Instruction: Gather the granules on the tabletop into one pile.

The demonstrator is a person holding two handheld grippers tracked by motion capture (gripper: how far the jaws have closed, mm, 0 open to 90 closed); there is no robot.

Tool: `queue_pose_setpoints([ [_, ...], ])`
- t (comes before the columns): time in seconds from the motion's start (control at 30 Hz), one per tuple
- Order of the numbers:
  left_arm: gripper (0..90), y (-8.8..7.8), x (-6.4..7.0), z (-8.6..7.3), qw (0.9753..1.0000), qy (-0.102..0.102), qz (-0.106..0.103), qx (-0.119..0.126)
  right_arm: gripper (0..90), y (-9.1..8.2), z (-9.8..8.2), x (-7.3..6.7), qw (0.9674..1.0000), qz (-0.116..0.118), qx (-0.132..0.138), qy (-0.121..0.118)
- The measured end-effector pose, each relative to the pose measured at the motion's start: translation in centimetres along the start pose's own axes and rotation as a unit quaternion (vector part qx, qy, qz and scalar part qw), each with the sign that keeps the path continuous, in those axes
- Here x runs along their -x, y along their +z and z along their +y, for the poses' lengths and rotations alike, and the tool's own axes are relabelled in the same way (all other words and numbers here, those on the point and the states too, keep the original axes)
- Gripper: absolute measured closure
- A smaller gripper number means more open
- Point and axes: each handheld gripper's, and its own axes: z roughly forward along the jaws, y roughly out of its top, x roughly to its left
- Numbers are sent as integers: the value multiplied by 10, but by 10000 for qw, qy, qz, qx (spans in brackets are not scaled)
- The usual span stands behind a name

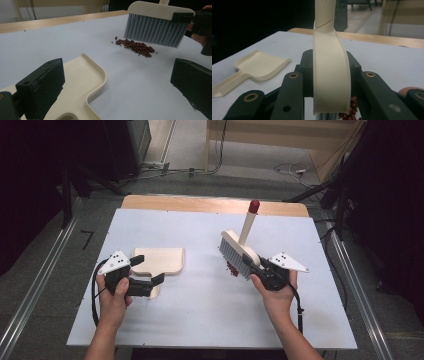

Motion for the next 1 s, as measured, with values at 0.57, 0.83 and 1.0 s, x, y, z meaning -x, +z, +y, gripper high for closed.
queue_pose_setpoints([
  [0.57,0,0,-1,0,10000,-19,-6,18,665,-1,-25,30,9976,440,-463,-274],
  [0.83,0,0,-1,0,10000,-20,-2,7,665,-6,-13,35,9977,639,-231,-77],
  [1.0,0,-1,-1,0,10000,-35,0,27,665,-14,-9,26,9904,1302,-225,-406],
])
